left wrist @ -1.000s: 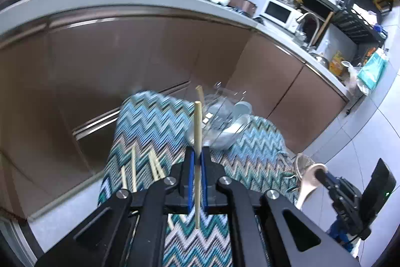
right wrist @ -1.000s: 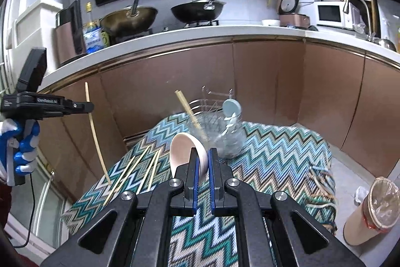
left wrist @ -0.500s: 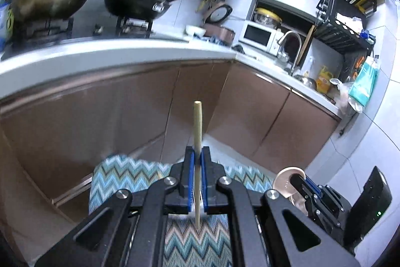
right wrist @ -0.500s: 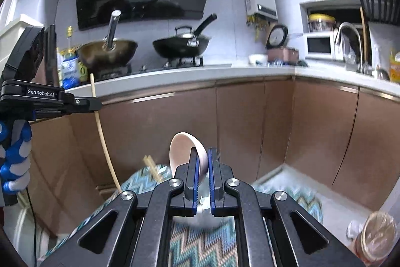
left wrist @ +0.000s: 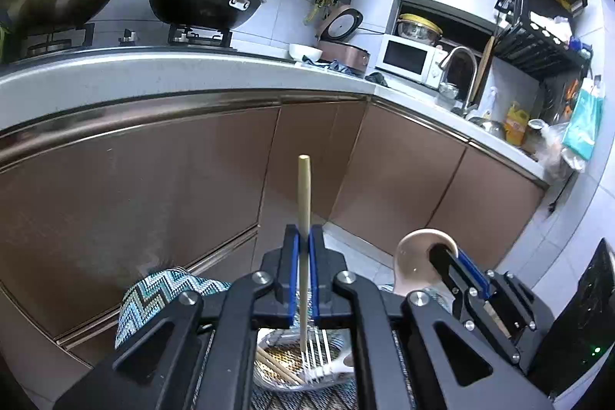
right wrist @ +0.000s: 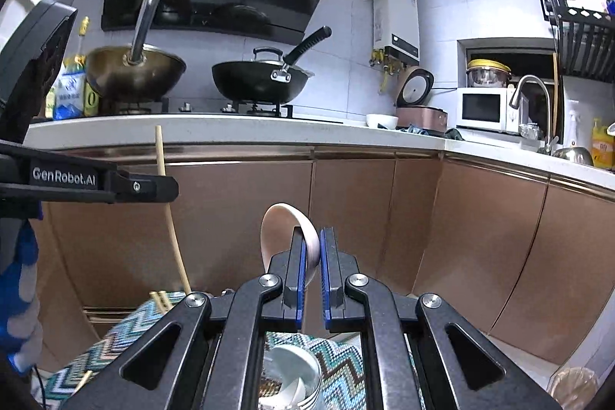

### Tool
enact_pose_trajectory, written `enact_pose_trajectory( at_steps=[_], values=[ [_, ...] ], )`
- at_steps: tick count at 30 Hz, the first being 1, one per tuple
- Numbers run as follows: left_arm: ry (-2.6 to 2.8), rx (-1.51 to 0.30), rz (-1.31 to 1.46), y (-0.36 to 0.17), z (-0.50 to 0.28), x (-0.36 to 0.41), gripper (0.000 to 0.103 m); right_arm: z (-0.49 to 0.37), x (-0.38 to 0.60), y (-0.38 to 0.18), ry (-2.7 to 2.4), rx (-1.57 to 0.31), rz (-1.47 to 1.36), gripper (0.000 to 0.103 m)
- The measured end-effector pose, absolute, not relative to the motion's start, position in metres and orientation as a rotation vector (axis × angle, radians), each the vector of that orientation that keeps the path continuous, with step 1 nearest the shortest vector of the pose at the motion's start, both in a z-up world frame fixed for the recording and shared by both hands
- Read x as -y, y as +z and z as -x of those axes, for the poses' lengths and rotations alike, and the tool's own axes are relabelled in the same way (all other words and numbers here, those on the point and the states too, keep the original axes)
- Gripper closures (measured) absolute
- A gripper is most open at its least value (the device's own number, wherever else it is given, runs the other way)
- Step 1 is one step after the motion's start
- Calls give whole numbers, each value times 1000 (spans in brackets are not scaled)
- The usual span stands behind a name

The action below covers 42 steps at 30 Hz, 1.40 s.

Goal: Organize utensils
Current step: 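Lower spoon and chopstick into the holder cup and open both tools, then withdraw both tools and move them toward the remaining chopsticks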

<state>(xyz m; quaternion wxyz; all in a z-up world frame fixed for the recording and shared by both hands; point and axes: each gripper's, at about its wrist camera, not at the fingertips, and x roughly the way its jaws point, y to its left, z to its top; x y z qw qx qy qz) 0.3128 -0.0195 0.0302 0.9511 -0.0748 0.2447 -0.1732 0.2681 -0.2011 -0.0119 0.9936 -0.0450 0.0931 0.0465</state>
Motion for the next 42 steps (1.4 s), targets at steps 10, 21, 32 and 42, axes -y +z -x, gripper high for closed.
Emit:
enact_pose_trajectory(
  at_steps=[10, 21, 32, 42],
  values=[
    [-328, -459, 77, -20, -321, 37, 98, -282, 193, -57, 84, -196, 122, 95],
    [-320, -426, 38, -12, -288, 25, 86, -251, 200, -51, 87, -176, 103, 73],
    [-278, -337, 4, 36, -223, -16, 79, -191, 212, -14, 75, -177, 85, 69],
    [-227, -344, 19, 67, -166, -56, 58, -124, 213, 17, 84, -160, 85, 68]
  ],
)
